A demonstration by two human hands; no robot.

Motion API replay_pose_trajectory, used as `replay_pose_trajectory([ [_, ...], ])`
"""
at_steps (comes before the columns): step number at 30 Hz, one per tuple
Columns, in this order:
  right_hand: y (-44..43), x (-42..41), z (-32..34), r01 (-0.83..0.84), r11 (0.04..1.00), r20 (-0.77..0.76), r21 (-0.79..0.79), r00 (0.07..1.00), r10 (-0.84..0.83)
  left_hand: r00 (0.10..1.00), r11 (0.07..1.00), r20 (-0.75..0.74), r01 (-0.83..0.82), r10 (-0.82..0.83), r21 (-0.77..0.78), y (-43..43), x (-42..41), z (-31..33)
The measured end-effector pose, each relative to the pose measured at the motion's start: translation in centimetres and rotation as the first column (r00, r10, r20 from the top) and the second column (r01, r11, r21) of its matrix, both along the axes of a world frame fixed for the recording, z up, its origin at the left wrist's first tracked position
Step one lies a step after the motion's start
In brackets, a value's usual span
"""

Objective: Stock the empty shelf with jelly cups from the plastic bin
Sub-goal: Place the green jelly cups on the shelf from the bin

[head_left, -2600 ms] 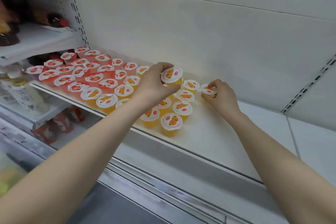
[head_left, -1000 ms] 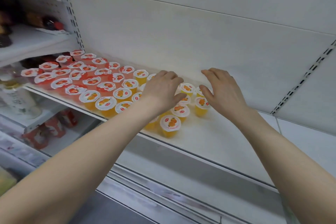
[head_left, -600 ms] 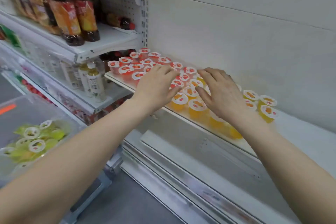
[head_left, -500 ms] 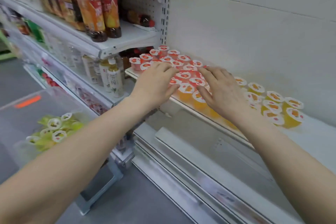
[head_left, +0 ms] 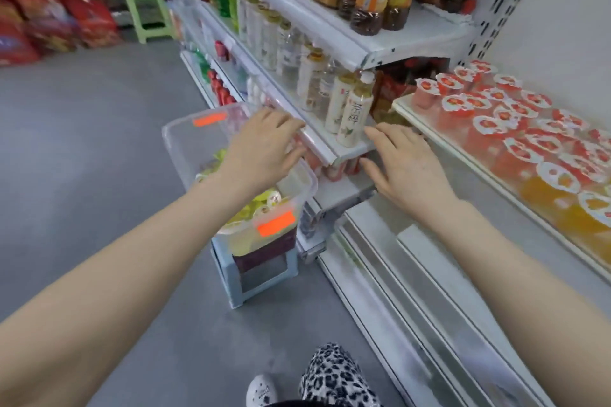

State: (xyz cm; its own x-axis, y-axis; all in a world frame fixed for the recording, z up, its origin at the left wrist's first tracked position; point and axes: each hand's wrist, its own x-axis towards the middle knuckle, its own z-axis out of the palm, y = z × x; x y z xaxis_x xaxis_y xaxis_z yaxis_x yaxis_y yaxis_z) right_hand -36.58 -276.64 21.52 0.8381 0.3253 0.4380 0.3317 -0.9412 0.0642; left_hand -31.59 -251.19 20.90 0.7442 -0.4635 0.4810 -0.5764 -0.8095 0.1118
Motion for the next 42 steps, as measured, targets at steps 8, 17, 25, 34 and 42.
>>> replay_pose_trajectory([
  [8, 7.7, 6.7, -8.3, -0.264, 0.964, -0.248, 0.021, 0.933, 0.261, 0.905, 0.95, -0.298, -0.311, 0.304, 0.025, 9.9, 0.7, -9.9],
  [17, 15.7, 14.8, -17.7, -0.396, 0.91, -0.805, 0.126, 0.495, 0.327, 0.82, 0.886, -0.379, -0.463, 0.429, 0.0, 12.9, 3.1, -18.3],
  [25, 23.7, 15.9, -23.5, -0.489, 0.872, -0.971, 0.007, 0.205, 0.122, 0.849, 0.883, -0.339, -0.459, 0.406, -0.092, 13.4, 3.1, -19.6],
  [34, 22.7, 18.5, -22.4, -0.225, 0.961, -0.949, 0.163, 0.23, 0.215, 0.836, 0.881, -0.289, -0.466, 0.467, 0.075, 13.0, 3.8, -18.5],
  [42, 16.5, 23.2, -19.4, -0.37, 0.929, -0.752, 0.013, 0.609, 0.253, 0.54, 0.798, -0.596, -0.492, 0.594, 0.349, 8.7, 11.7, -19.2],
])
